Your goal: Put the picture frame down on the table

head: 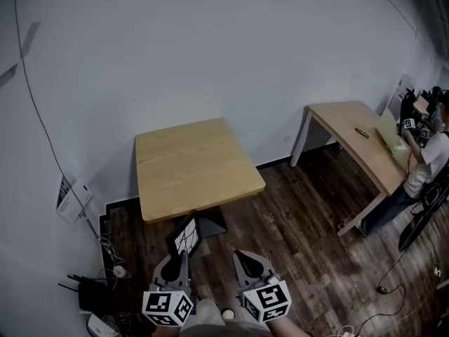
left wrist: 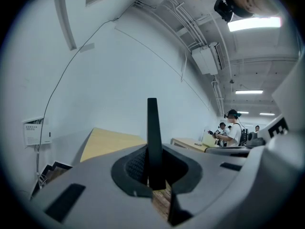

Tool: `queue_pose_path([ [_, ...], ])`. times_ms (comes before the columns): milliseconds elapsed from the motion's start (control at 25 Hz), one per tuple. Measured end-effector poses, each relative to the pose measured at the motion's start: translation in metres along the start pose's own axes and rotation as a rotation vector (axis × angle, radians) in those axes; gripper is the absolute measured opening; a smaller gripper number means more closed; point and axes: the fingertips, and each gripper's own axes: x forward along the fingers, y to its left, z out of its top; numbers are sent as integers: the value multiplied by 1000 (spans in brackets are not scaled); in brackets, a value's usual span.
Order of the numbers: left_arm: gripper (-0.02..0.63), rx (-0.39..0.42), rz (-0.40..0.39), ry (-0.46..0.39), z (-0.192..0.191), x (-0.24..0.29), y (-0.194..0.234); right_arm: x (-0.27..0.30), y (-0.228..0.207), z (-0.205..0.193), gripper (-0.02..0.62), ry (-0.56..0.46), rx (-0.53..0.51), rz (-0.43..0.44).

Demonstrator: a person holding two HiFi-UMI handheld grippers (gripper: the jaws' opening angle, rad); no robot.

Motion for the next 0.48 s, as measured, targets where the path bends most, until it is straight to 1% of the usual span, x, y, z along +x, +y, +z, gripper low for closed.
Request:
queue_pose_path([
  [120, 28, -4, 9, -4, 1, 0, -2, -1, -2, 1, -2, -17, 12, 11],
  [360, 28, -12, 19, 7, -4, 6, 2, 8, -3, 0, 0, -7, 43, 45],
  [480, 28, -17, 21, 15, -6, 15, 5, 16, -9, 2, -1, -7, 42, 48],
])
